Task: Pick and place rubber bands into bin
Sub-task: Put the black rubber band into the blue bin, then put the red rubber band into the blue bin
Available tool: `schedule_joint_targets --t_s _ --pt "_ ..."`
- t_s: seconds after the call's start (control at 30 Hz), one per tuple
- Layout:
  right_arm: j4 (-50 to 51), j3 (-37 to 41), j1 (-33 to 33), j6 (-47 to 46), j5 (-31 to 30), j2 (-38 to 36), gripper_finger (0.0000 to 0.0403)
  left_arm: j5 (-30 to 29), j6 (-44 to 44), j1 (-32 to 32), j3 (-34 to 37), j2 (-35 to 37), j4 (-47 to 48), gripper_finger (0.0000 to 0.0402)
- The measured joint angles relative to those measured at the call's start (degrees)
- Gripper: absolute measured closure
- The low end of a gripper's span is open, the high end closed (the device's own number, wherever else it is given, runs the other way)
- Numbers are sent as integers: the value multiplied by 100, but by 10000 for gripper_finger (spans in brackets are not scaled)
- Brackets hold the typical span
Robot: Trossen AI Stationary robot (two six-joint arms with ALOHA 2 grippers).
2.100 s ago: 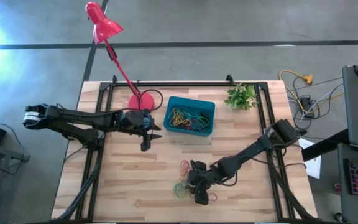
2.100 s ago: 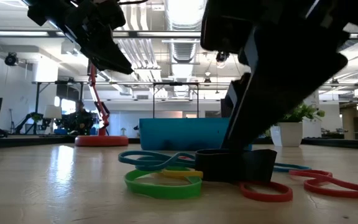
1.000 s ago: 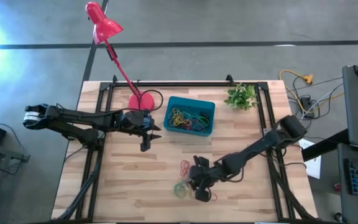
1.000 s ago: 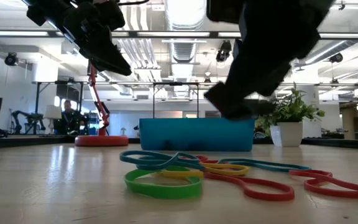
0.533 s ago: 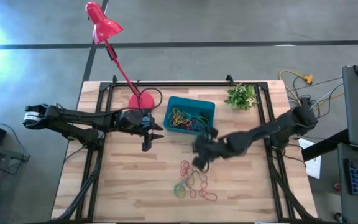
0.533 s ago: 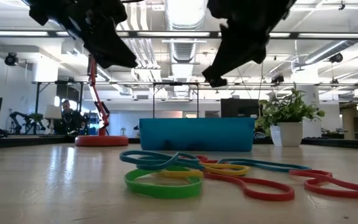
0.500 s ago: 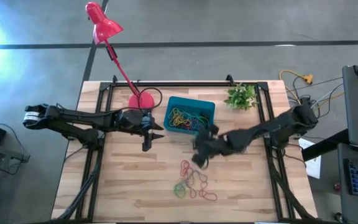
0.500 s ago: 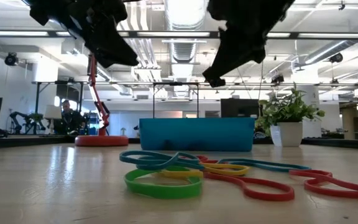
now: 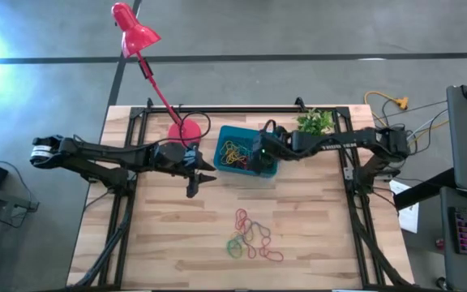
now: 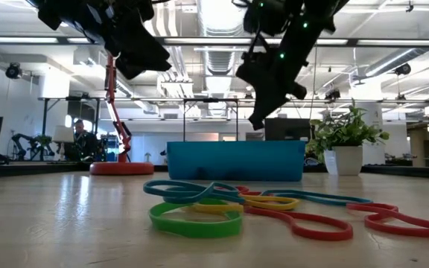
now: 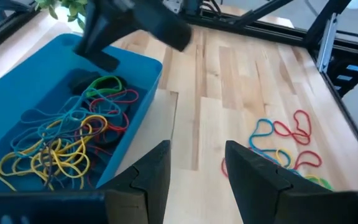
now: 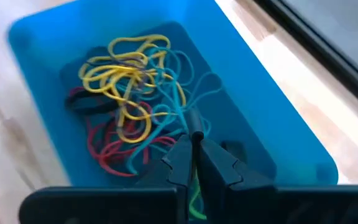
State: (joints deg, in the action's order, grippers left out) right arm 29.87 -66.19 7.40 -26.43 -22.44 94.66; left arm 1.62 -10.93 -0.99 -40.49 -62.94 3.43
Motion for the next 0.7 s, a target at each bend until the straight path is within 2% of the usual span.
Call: schedule_joint_targets --t_s 0.2,0.53,0.7 --pt "-2 3 459 120 629 45 356 36 -218 0 0 0 3 265" --pt "-2 3 571 345 797 45 275 56 -219 0 0 -2 3 265" --pt "68 6 407 838 1899 32 260 748 451 9 -9 -137 -30 265"
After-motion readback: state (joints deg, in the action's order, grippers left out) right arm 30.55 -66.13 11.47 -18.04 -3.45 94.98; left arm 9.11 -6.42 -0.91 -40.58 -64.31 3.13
